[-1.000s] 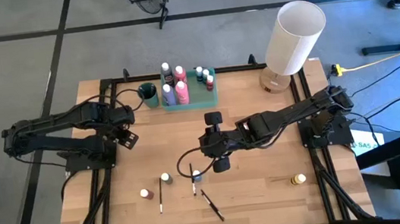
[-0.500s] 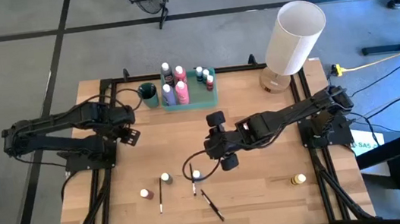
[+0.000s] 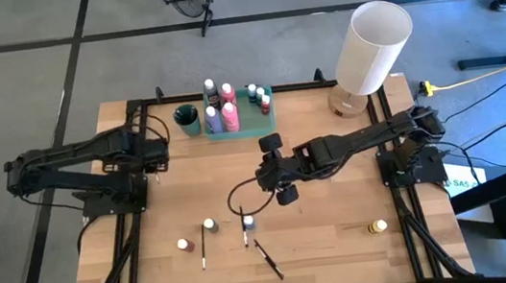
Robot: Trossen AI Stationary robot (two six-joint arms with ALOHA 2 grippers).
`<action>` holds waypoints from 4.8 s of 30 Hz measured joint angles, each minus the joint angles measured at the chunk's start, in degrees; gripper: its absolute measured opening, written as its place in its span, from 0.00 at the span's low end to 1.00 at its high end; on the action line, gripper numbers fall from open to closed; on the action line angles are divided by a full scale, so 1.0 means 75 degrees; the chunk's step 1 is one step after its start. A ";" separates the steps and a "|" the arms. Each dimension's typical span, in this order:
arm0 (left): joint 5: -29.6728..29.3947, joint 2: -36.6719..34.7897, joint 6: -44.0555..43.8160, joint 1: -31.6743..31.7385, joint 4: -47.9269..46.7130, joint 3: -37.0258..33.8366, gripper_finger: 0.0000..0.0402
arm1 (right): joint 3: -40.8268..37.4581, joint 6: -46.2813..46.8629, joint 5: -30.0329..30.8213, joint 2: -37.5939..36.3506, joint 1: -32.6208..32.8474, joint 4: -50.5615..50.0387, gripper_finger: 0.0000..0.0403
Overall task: Pick & Place Paint Supplies
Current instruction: Put the silver paintbrush into the green cup
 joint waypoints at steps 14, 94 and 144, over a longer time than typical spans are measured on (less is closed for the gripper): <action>0.0270 0.0759 0.3149 0.2025 0.0824 -0.0502 0.36 | -0.0009 0.0203 -0.0725 0.0000 -0.0183 0.0278 0.33; 0.2259 0.2093 0.2906 0.2541 0.5006 -0.3203 0.22 | -0.0006 0.0744 -0.1393 0.0000 -0.0180 -0.0002 0.33; 0.2018 0.2099 0.3734 0.2371 0.5150 -0.3185 0.01 | -0.0003 0.0745 -0.1393 0.0000 -0.0183 0.0033 0.33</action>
